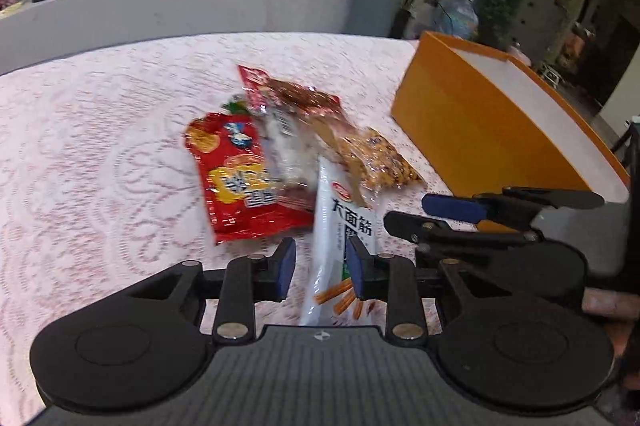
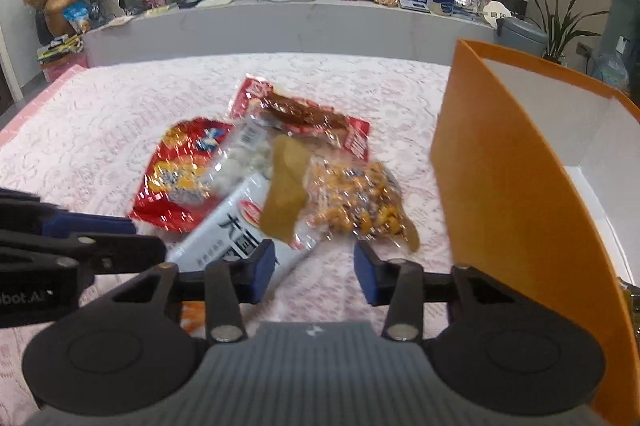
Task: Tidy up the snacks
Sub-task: 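Grasp the white stick-snack bag with the right tool while the left tool grasps a clear bag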
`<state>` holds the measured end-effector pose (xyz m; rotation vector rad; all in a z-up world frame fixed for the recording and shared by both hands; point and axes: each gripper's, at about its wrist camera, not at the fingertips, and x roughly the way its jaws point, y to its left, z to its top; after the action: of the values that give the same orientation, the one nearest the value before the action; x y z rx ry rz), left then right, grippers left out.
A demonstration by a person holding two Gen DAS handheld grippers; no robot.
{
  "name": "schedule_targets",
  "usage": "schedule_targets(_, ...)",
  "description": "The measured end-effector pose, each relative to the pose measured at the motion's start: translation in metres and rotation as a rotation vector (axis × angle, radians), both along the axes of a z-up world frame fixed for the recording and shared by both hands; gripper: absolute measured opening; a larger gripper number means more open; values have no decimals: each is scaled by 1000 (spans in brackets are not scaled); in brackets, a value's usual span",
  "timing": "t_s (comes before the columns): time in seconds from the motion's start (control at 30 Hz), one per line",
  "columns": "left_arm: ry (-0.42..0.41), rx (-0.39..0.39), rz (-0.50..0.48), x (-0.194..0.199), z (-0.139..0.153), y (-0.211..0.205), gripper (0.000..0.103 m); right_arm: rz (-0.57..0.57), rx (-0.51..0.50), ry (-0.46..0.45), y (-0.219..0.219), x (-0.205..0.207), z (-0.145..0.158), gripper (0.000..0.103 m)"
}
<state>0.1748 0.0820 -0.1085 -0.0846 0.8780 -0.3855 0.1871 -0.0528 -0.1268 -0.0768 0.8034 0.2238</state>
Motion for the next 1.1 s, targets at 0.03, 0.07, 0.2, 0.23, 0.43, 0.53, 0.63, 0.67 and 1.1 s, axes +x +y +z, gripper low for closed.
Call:
schedule_targets(0.03,10,-6,-5,3,-3,-1,40,4,-9,0,-1,-2,-1,32)
schedule_targets(0.07,23,-16,-9,7,-6,-2,42,12,-20,0,-1,-4,-3,30)
schedule_targets(0.2,83,-35,-14,20,-19,-4,46,19,-22,22,-4,-7,-11,25)
schedule_targets(0.23,92,-41,-18,23,-21,-4,46,20,-19,25,-4,-7,-12,24)
schedule_targets(0.43,141,-90,-19,35,-27,-10,43,39,-9,37,-4,-8,-18,22)
schedule_targets(0.53,147,-63,-19,35,-25,-17,34,48,-11,37,-3,-8,-19,22)
schedule_targets(0.63,167,-73,1,33,-22,-18,23,55,-8,36,-2,-8,-20,22)
schedule_targets(0.67,167,-75,11,31,-21,-19,20,58,-7,36,-2,-8,-20,22)
schedule_targets(1.1,66,-40,93,7,15,-12,10,131,-95,-50,9,-9,-8,27)
